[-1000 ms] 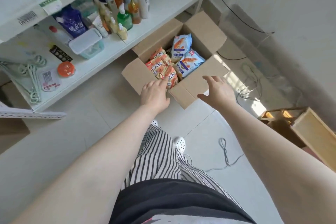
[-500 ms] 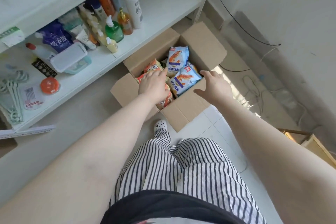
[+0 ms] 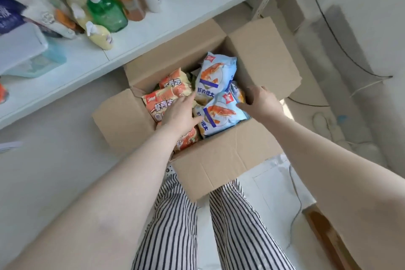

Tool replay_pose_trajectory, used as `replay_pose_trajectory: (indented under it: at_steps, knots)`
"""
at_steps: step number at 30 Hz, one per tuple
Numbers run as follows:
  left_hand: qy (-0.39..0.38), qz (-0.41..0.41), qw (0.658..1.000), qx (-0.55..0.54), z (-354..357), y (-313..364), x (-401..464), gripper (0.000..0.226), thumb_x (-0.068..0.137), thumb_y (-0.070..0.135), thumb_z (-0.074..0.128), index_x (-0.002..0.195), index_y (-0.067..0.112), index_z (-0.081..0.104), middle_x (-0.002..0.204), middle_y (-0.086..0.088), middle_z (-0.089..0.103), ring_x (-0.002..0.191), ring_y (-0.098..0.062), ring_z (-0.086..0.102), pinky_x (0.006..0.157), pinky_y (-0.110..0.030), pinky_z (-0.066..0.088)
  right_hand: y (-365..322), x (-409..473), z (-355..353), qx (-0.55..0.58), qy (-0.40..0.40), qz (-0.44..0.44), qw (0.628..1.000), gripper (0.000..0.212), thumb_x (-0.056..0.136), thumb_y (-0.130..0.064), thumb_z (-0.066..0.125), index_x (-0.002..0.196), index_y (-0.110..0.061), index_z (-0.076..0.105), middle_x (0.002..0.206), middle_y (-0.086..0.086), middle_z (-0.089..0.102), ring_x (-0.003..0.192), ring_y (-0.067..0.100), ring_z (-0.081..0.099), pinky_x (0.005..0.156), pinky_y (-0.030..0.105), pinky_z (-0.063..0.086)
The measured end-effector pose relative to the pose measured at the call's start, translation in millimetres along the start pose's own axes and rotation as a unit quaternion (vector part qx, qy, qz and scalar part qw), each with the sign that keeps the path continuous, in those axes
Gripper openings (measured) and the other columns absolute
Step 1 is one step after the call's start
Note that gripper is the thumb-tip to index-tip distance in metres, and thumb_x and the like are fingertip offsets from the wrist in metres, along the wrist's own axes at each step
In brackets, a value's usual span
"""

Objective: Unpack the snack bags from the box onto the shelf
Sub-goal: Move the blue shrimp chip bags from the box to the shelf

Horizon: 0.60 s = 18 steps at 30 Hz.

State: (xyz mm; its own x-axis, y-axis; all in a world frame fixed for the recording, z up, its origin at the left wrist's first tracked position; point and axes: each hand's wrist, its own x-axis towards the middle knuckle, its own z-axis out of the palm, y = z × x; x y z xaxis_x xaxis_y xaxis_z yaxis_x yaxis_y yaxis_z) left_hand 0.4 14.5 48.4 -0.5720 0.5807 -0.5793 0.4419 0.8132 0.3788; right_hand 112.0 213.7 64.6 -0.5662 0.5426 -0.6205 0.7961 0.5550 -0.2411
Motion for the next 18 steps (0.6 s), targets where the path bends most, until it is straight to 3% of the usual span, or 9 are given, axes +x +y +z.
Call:
replay_pose_trajectory:
  at_steps: [5,11,15,18]
  knots:
    - [-0.023,-0.036,0.994,-0.099,64,-10,75,0.086,0.081,0.042,0.073,0.15,0.021,0.027,0.15,-0.006,0.039,0.136,-0.027,0.038,0.109,-0.043,0.037,20,80,43,0.085,-0.017,0.008,0.996,0.077,0.08,-0.047,0.073,0.144,-0.019,0.041,0.136,0.006,0.055,0.123,0.027,0.052,0.092,0.036,0.043]
    - [-0.059,-0.044,0.985,-0.155,113,-23,116,0.081,0.073,0.047,0.077,0.142,0.026,0.04,0.142,-0.003,0.048,0.126,-0.024,0.05,0.102,-0.043,0.045,42,111,95,0.144,-0.082,0.028,0.986,0.071,0.078,-0.052,0.075,0.136,-0.022,0.047,0.115,-0.001,0.059,0.093,0.017,0.055,0.079,0.03,0.045]
    - [-0.09,-0.057,0.984,-0.143,131,-30,132,0.085,0.073,0.051,0.075,0.144,0.02,0.04,0.143,-0.004,0.05,0.127,-0.023,0.05,0.103,-0.041,0.044,55,125,114,0.156,-0.114,0.018,0.981,0.08,0.072,-0.052,0.08,0.139,-0.021,0.048,0.127,-0.001,0.059,0.098,0.012,0.053,0.073,0.021,0.041]
    - [-0.082,-0.041,0.993,-0.08,134,-32,135,0.082,0.072,0.063,0.068,0.139,0.02,0.047,0.136,-0.005,0.055,0.123,-0.027,0.05,0.1,-0.042,0.044,61,130,116,0.177,-0.104,0.01,0.979,0.072,0.067,-0.048,0.085,0.128,-0.02,0.058,0.119,-0.002,0.064,0.102,0.014,0.059,0.077,0.023,0.045]
